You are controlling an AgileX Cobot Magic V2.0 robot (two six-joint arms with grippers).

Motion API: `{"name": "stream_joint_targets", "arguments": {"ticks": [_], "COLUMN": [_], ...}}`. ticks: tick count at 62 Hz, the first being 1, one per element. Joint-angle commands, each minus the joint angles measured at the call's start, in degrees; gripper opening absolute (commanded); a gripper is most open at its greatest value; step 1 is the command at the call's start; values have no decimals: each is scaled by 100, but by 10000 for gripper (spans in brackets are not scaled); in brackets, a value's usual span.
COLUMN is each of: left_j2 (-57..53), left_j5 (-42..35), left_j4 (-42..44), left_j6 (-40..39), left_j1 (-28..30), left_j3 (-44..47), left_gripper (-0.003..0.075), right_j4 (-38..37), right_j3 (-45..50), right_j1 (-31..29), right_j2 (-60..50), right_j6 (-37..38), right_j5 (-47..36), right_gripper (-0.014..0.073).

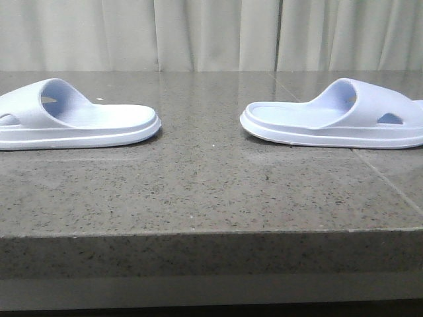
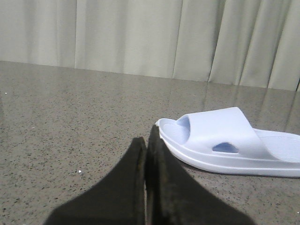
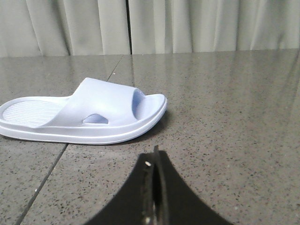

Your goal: Insert blue slippers together front up

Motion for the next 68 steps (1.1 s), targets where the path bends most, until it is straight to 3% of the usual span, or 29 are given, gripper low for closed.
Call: {"name": "stream_joint_targets", "arguments": {"ticks": [1,28,41,55,68], "left_j2": [-93,-93,-81,213,1106], "left_j5": [-461,-647,-578,106,1093], "left_j4": [-44,-52,-57,-33,217], "left_j6": [-34,-34,-34,-34,-34], "left_j1": [-14,-14,-14,-14,-14], "left_j3": [38,-1,-707,-1879,-2924], "left_gripper": [-20,-20,-20,-20,-20], "right_j4": [-37,-37,-37,-254,-468], "right_j3": [-23,-35,-528,-1626,-2760], "right_j1": [-33,-33,-33,-33,-33], "right_j2": [-94,-94,-94,-5,799], "right_j6": [-9,-9,-9,-9,-9], "right_j5": [-505,-527,-397,192,1074], "right_gripper": [-118,-118,-118,-118,-118]}}
